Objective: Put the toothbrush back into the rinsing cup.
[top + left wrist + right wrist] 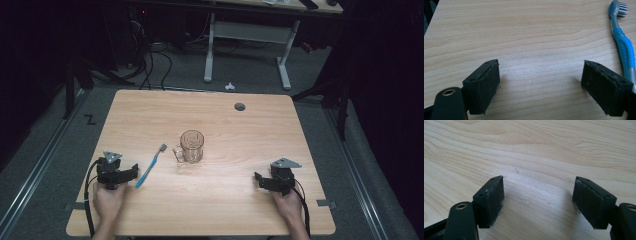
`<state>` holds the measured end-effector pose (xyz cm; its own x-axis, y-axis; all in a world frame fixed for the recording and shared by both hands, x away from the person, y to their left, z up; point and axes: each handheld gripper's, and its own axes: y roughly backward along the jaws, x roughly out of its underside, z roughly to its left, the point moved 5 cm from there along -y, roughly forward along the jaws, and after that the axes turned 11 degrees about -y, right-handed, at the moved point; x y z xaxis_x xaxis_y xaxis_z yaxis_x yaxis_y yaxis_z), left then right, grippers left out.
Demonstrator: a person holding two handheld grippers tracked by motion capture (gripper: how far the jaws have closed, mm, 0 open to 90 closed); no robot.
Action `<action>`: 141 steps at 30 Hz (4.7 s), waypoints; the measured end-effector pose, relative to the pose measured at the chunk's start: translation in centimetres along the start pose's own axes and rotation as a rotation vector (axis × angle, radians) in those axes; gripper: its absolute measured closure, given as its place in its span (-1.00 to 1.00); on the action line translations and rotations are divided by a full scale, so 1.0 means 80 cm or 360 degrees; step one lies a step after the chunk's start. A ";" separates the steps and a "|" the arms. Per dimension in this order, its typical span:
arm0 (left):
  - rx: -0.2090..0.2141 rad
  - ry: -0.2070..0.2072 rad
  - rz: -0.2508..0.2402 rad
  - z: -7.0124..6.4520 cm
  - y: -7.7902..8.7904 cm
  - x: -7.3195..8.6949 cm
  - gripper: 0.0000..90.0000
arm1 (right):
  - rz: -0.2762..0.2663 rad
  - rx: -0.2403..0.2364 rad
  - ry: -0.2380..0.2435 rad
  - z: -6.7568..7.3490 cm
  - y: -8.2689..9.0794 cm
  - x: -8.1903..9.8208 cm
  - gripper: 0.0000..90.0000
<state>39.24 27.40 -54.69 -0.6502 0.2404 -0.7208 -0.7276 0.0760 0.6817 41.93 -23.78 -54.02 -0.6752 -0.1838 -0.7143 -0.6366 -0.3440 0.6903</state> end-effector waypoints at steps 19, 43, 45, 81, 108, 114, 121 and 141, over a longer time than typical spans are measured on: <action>-0.0002 0.0010 0.0000 0.000 -0.001 -0.002 -0.63 | -0.0004 0.0011 -0.0013 0.001 0.000 0.001 -0.43; 0.0055 -0.0067 0.0044 0.001 0.010 -0.009 -0.26 | -0.0004 0.0016 -0.0019 0.001 0.001 0.001 -0.43; 0.0055 -0.0078 0.0037 0.000 0.012 -0.010 -0.25 | -0.0004 0.0015 -0.0019 0.001 0.001 0.001 -0.43; 0.0416 -0.0307 0.0091 -0.053 0.059 -0.033 -0.05 | -0.0004 0.0020 -0.0020 0.002 0.001 0.001 -0.43; 0.0405 -0.0471 0.0224 -0.073 0.042 -0.067 0.14 | -0.0004 0.0020 -0.0017 0.002 0.001 0.001 -0.43; 0.0410 -0.0437 0.0282 -0.073 0.034 -0.077 0.03 | -0.0003 0.0017 -0.0017 0.002 0.001 0.001 -0.43; 0.0388 -0.0465 0.0349 -0.077 0.022 -0.086 0.10 | -0.0003 0.0016 -0.0016 0.002 0.001 0.001 -0.43; 0.0395 -0.0488 0.0505 -0.082 -0.016 -0.114 0.26 | -0.0002 0.0017 -0.0011 0.002 0.001 0.002 -0.43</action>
<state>44.64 18.76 -49.79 -0.7099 0.5591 -0.4284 -0.4061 0.1720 0.8975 41.70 -23.67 -54.02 -0.6769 -0.1767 -0.7146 -0.6415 -0.3345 0.6904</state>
